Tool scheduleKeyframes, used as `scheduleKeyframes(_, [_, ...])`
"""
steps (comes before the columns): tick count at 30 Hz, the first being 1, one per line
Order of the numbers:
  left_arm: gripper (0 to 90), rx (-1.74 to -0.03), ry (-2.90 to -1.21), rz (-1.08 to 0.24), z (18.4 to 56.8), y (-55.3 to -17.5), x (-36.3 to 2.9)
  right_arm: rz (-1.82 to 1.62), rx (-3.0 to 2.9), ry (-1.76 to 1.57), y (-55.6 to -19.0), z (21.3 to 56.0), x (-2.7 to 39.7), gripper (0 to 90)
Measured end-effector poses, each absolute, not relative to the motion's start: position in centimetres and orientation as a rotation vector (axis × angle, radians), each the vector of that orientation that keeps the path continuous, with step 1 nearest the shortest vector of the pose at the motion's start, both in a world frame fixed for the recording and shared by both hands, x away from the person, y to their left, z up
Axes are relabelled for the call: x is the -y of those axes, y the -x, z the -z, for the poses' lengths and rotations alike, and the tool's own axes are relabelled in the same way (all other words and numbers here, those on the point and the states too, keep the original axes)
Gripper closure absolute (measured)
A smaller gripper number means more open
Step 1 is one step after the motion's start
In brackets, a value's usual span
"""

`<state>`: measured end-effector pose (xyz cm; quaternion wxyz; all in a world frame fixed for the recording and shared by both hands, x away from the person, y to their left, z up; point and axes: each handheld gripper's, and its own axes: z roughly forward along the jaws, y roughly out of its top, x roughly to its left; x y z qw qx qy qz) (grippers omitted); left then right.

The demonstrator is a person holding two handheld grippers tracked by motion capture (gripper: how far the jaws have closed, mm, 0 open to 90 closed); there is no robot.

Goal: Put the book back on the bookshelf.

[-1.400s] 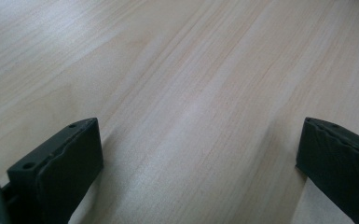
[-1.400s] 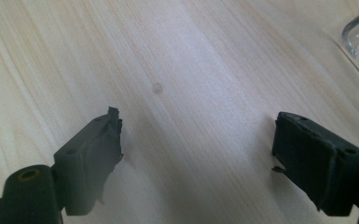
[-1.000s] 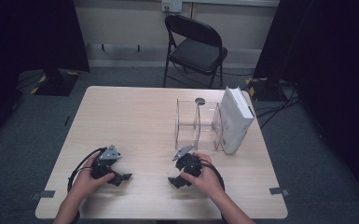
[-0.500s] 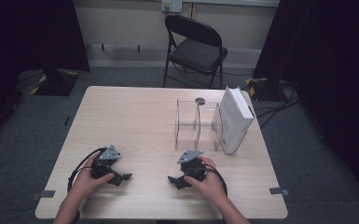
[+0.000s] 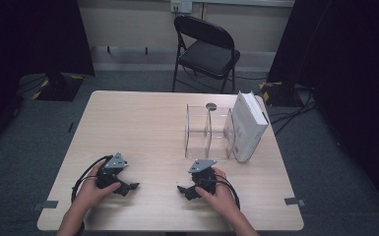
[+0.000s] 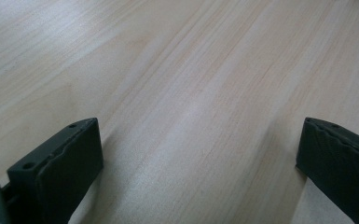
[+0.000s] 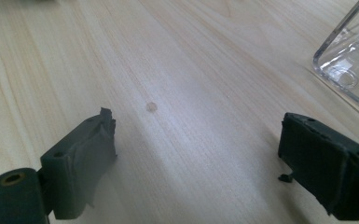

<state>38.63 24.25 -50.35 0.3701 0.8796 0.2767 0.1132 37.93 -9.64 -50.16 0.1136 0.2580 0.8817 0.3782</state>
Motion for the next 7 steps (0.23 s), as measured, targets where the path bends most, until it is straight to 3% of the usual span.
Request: scheduleKeyframes(7, [0.0, -0.71, -2.257, -0.29, 50.35, -38.64, -24.24, -1.105, -2.581, -0.762, -37.91, 50.16, 9.63, 9.8])
